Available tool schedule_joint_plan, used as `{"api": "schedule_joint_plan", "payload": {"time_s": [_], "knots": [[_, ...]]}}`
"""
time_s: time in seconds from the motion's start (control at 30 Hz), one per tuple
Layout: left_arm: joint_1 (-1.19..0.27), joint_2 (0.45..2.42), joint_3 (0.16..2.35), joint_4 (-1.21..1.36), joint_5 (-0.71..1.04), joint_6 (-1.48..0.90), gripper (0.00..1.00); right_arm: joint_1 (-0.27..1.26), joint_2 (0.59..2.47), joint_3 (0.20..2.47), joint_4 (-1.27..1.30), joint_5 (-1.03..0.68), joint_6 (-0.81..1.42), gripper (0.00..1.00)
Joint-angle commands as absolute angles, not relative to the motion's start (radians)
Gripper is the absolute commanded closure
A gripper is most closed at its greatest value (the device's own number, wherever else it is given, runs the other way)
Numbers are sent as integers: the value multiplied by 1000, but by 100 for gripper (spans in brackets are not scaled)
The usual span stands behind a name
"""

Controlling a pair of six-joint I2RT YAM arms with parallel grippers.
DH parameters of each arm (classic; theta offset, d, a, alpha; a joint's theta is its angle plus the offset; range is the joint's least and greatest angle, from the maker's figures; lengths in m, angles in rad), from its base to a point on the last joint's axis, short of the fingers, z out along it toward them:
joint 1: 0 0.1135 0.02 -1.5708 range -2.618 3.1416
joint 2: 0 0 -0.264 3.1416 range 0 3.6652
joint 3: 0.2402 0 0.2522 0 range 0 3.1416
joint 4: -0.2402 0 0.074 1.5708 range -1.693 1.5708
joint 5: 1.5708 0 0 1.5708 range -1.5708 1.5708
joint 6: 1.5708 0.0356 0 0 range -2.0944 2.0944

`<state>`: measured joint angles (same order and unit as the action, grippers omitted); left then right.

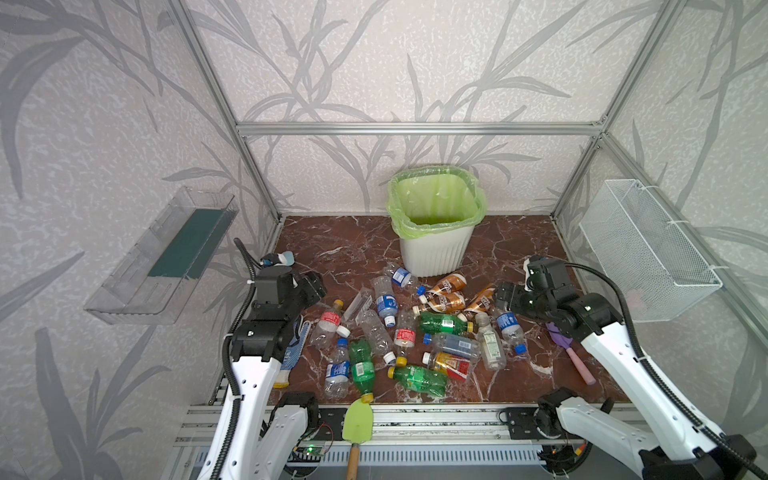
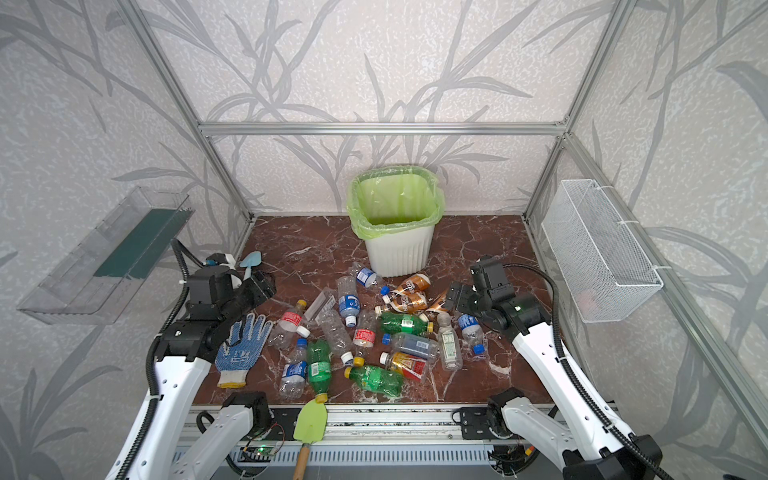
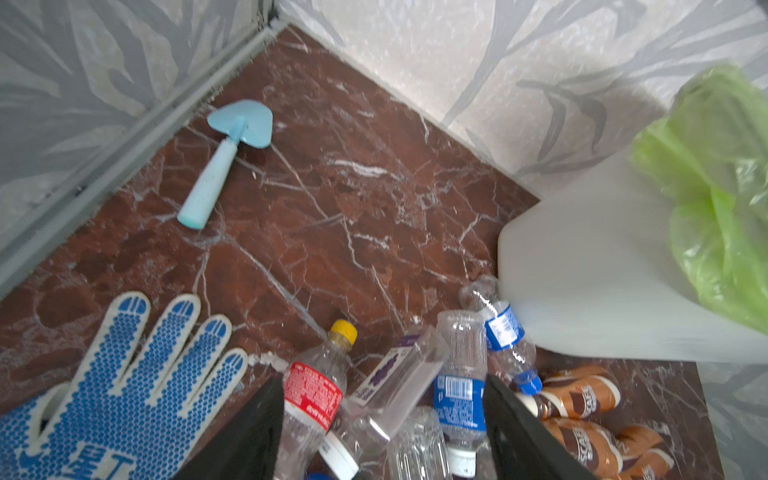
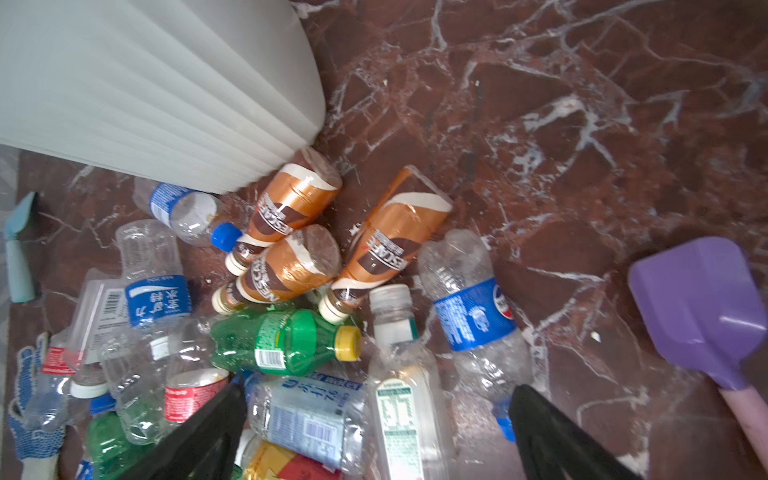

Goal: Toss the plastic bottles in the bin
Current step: 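Grasp the clear blue-label bottle with the right gripper while the left gripper moves over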

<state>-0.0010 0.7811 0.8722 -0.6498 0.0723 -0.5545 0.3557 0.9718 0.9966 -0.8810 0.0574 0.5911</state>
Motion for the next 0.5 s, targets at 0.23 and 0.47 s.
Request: {"api": "schedule_joint_plan", "payload": {"time_s": [0.23, 0.47], "knots": [[-25, 755, 843, -707, 129, -569, 26, 354, 1016, 1008, -1127, 258, 560, 19], [-50, 805, 831, -658, 144, -582, 27, 341, 1177, 963, -1104, 204, 495, 19]]}}
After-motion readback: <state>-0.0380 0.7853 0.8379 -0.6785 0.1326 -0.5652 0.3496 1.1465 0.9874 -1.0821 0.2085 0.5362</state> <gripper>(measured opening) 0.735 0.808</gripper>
